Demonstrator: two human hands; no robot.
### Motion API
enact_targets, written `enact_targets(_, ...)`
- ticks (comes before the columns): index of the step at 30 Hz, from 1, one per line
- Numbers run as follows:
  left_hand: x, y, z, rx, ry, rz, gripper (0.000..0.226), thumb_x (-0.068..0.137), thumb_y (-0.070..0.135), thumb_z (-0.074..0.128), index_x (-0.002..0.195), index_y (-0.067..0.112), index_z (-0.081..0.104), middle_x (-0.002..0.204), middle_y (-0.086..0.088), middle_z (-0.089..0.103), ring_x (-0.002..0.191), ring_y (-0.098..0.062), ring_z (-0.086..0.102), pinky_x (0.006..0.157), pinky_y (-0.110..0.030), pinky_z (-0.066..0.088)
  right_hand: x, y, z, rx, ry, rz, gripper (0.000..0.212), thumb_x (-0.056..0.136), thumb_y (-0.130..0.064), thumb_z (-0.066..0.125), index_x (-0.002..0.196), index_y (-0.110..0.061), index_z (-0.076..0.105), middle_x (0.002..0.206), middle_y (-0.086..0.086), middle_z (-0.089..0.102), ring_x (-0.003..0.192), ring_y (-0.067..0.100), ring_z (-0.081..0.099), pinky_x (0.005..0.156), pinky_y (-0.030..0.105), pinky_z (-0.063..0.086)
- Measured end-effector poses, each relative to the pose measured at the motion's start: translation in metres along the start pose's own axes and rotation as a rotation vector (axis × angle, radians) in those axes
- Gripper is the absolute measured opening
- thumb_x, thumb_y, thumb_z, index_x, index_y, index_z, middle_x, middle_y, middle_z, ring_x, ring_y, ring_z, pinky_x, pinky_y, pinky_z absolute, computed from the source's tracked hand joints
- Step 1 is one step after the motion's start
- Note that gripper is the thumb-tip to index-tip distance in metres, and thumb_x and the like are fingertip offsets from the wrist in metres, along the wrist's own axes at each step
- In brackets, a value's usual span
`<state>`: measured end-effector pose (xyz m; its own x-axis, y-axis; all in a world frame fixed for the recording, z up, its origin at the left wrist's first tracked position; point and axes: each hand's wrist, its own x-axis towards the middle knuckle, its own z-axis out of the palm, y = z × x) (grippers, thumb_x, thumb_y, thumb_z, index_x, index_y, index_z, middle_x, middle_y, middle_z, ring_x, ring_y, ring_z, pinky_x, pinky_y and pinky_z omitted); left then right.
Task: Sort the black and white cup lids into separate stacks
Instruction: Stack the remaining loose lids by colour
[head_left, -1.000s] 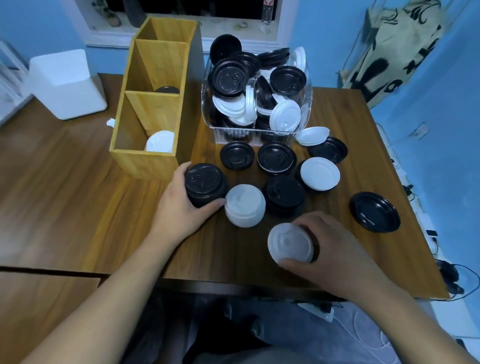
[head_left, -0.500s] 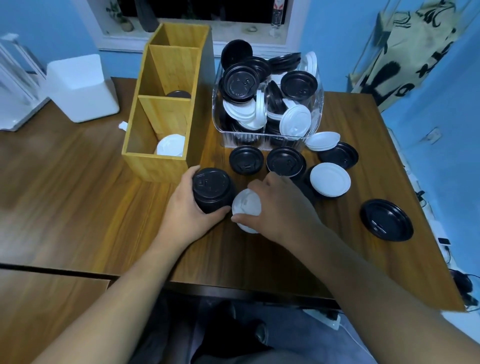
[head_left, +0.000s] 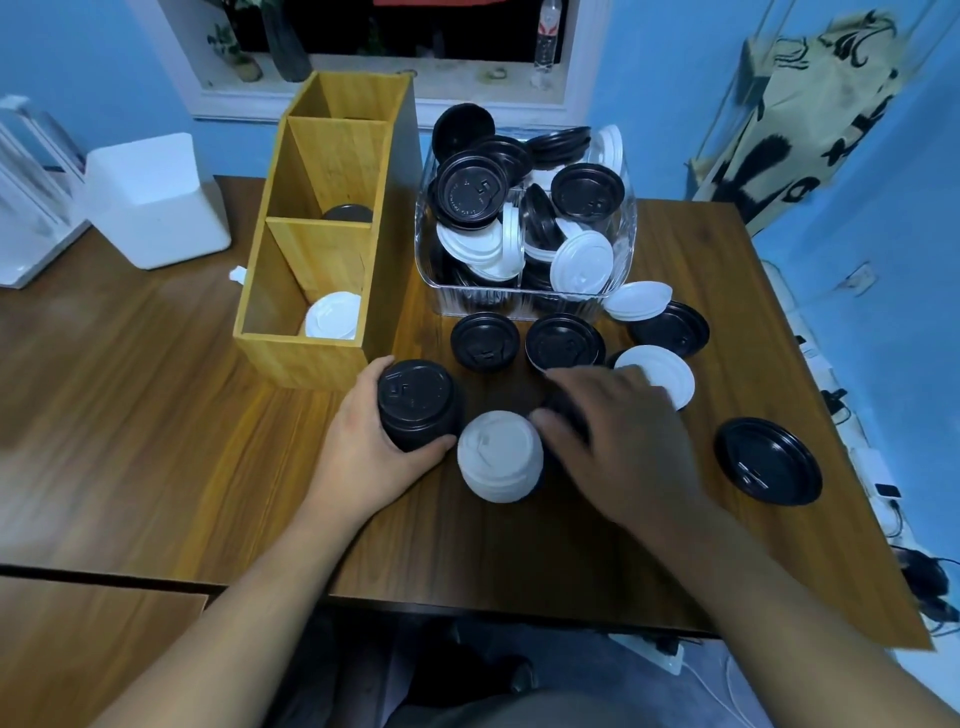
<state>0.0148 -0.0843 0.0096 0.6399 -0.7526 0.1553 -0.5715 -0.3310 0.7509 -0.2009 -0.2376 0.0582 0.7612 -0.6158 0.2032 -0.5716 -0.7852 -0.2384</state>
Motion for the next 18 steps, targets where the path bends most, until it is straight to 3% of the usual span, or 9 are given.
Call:
enact_targets(3,0.001,-0.002,0.001,0.005,0.006,0.000,0.108,0.062,0.042,0.096,0.150,0.023,0.037,0.135,0.013,0.055,0.128,-0.007,0.052,0.107,-0.024,0.039,-0.001,0.052,-0.014,0.052,0.067,0.159,0.037,0.094,-0.037,0.062,0.128,-0.022,0.062,0.130,-0.001,0.063,0.121,0.028,0.051,0.092,0.049,0.051)
enact_targets(6,0.001,-0.002,0.002,0.010,0.006,-0.002,0.108,0.062,0.044,0.096,0.150,0.024,0.036,0.137,0.010,0.057,0.130,-0.010,0.053,0.110,-0.031,0.042,-0.004,0.084,-0.014,-0.038,-0.052,0.183,0.031,0.088,-0.032,0.071,0.118,-0.025,0.068,0.123,-0.004,0.065,0.121,0.024,0.048,0.090,0.046,0.052)
enact_targets(10,0.001,-0.001,0.001,0.007,0.005,0.006,0.106,0.062,0.045,0.096,0.148,0.028,0.036,0.135,0.011,0.058,0.129,-0.010,0.053,0.110,-0.034,0.044,-0.006,0.093,-0.009,-0.010,-0.079,0.154,0.008,0.091,-0.031,0.068,0.096,-0.025,0.072,0.101,-0.008,0.070,0.106,0.020,0.054,0.079,0.042,0.051)
enact_targets(15,0.001,0.000,0.001,0.015,0.010,0.011,0.103,0.062,0.045,0.096,0.146,0.028,0.038,0.133,0.012,0.057,0.128,-0.009,0.053,0.109,-0.036,0.045,-0.007,0.095,-0.003,0.135,-0.063,0.183,0.004,0.094,-0.026,0.066,0.093,-0.024,0.069,0.095,-0.011,0.065,0.100,0.016,0.054,0.076,0.035,0.048)
enact_targets(18,0.001,-0.001,0.001,0.011,0.003,0.010,0.103,0.062,0.046,0.095,0.146,0.028,0.038,0.134,0.010,0.058,0.128,-0.010,0.054,0.110,-0.039,0.046,-0.007,0.090,-0.010,0.219,0.025,0.213,0.005,0.098,-0.024,0.060,0.098,-0.023,0.064,0.097,-0.011,0.059,0.096,0.013,0.052,0.072,0.021,0.041)
